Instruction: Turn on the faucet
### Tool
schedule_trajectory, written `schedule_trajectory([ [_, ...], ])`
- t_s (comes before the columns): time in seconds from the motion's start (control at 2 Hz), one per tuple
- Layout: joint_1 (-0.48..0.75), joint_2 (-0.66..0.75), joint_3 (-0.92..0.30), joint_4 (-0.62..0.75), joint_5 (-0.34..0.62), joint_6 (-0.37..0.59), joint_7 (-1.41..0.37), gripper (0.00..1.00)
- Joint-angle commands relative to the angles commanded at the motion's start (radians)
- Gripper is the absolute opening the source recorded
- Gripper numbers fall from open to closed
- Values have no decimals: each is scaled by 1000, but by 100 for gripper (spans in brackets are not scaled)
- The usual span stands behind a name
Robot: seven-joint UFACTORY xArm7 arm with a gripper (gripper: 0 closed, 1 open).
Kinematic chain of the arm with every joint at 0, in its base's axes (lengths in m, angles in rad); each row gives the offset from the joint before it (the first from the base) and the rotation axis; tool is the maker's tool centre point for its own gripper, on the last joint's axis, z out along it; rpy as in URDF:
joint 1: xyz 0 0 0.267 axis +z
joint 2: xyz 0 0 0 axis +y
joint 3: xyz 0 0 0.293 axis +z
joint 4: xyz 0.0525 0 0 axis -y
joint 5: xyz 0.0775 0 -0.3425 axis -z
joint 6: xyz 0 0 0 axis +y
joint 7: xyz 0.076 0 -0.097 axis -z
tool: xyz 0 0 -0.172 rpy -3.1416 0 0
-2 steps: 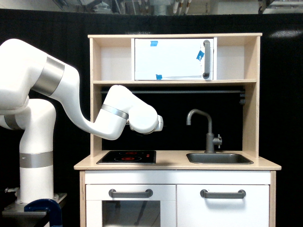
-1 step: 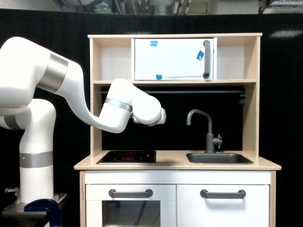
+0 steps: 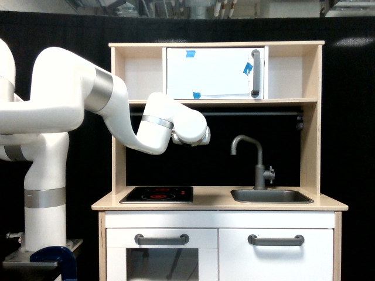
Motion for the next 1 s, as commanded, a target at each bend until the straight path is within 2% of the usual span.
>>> schedule_trajectory([
  [0.5,278,-46,-16,49,21,-232,6,100],
  [1.0,447,-77,-52,130,-20,-322,35,100],
])
